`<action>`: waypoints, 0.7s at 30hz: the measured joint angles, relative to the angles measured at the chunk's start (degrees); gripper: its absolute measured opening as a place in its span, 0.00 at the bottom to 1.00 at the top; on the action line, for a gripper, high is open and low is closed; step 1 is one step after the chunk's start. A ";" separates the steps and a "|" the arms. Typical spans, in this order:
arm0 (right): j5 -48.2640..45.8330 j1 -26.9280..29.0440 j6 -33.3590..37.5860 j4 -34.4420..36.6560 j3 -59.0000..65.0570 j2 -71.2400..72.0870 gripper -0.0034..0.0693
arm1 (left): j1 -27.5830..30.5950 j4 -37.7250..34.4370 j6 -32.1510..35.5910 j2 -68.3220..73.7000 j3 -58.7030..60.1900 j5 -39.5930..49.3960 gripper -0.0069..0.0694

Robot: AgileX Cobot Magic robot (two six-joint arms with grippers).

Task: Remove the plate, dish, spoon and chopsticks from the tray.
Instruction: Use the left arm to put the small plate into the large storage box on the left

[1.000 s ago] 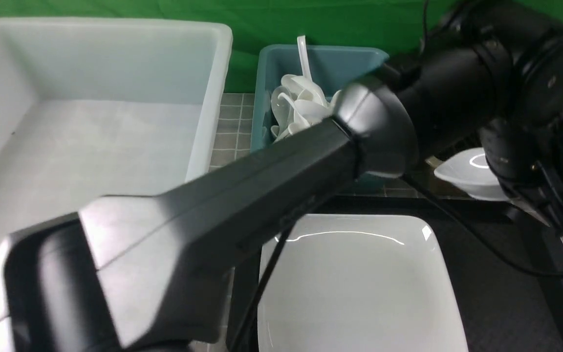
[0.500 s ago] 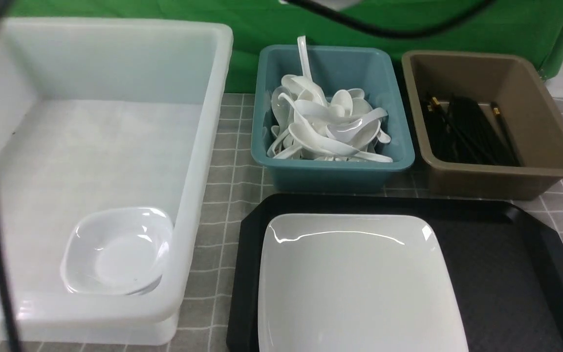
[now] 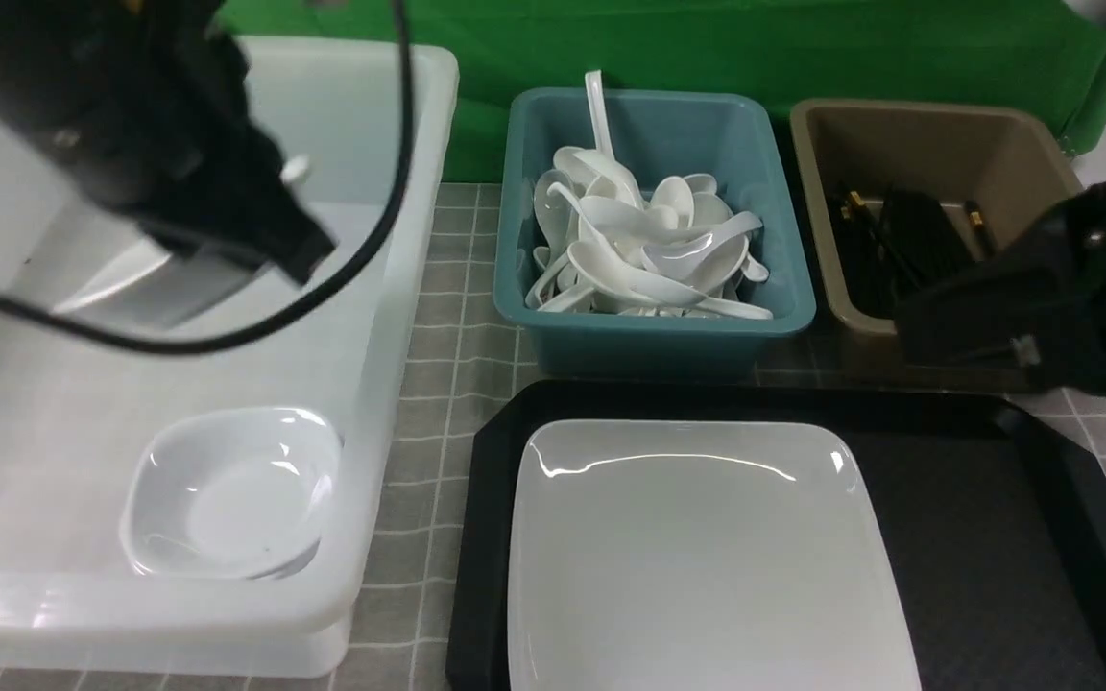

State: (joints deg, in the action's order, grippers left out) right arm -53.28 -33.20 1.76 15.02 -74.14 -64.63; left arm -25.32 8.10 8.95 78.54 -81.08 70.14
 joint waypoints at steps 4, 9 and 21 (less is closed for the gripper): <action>0.63 0.00 3.29 5.90 -0.87 -3.94 0.08 | 4.81 -0.05 0.59 -0.96 9.98 -5.72 0.12; 1.92 -1.60 9.81 14.49 -3.11 -8.94 0.08 | 6.31 -0.83 6.46 -0.65 18.42 -15.34 0.12; -2.40 -4.69 10.51 15.90 -17.95 -17.08 0.09 | 6.32 -7.47 14.53 0.06 25.22 -23.75 0.15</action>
State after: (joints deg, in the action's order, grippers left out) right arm -55.68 -37.89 12.27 30.92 -92.09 -81.71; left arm -19.01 0.63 23.48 78.60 -55.86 46.39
